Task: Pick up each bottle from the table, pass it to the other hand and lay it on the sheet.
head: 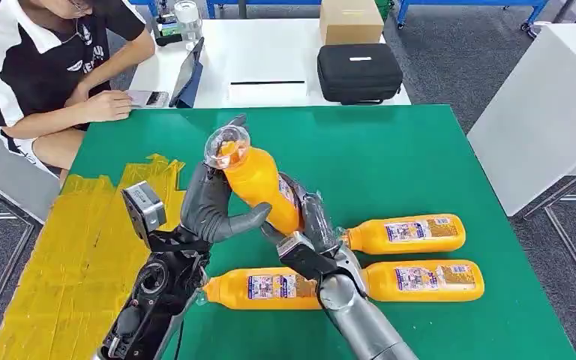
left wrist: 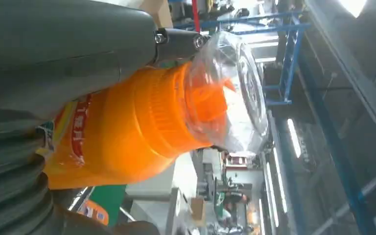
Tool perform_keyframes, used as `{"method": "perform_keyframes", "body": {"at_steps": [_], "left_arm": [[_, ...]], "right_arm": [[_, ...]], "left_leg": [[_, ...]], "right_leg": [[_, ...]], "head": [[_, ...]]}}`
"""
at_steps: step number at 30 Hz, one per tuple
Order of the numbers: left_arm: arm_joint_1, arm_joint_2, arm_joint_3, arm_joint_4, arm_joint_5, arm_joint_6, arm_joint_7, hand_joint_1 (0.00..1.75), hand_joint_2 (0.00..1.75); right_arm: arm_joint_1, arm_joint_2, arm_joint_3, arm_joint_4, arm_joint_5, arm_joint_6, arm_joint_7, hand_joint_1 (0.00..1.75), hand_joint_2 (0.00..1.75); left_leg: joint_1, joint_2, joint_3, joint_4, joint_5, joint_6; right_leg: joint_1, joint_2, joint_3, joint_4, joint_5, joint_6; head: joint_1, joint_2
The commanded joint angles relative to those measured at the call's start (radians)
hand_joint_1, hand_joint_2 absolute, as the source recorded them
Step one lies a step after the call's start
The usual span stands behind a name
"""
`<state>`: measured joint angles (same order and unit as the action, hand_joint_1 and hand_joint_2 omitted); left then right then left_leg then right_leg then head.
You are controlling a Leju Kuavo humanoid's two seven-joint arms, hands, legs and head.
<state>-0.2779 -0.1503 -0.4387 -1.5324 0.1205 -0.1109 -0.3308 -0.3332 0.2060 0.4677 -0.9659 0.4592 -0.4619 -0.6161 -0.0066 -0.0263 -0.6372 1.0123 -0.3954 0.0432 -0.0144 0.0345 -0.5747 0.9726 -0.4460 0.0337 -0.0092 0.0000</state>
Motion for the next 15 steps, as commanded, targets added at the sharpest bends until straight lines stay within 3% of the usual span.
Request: {"method": "perform_keyframes", "body": {"at_steps": [1,6,15], "left_arm": [[-0.093,0.027,-0.05,0.191,0.071,-0.06,0.027,0.0,1.75],[-0.094,0.019,-0.047,0.228,0.098,-0.065,0.019,0.0,1.75],[-0.083,0.026,-0.02,0.239,0.148,-0.062,0.027,0.0,1.75]], "right_arm": [[-0.058,0.002,0.095,0.059,0.035,-0.049,-0.019,1.75,1.75],[-0.032,-0.02,0.144,-0.054,0.057,-0.085,-0.009,1.75,1.75],[-0.027,-0.033,0.202,-0.026,0.069,-0.138,-0.018,1.75,1.75]], "left_leg": [[0.001,0.001,0.003,-0.001,-0.001,-0.002],[0.0,0.001,0.002,0.0,-0.001,-0.002],[0.001,0.002,0.005,-0.001,-0.002,-0.003]], "right_leg": [[0.001,-0.002,0.004,-0.001,-0.001,-0.001],[0.001,-0.002,0.002,0.0,-0.001,-0.001],[0.001,-0.003,0.005,-0.001,-0.001,-0.002]], "head": [[0.0,0.0],[0.001,0.0],[0.0,0.0]]}}
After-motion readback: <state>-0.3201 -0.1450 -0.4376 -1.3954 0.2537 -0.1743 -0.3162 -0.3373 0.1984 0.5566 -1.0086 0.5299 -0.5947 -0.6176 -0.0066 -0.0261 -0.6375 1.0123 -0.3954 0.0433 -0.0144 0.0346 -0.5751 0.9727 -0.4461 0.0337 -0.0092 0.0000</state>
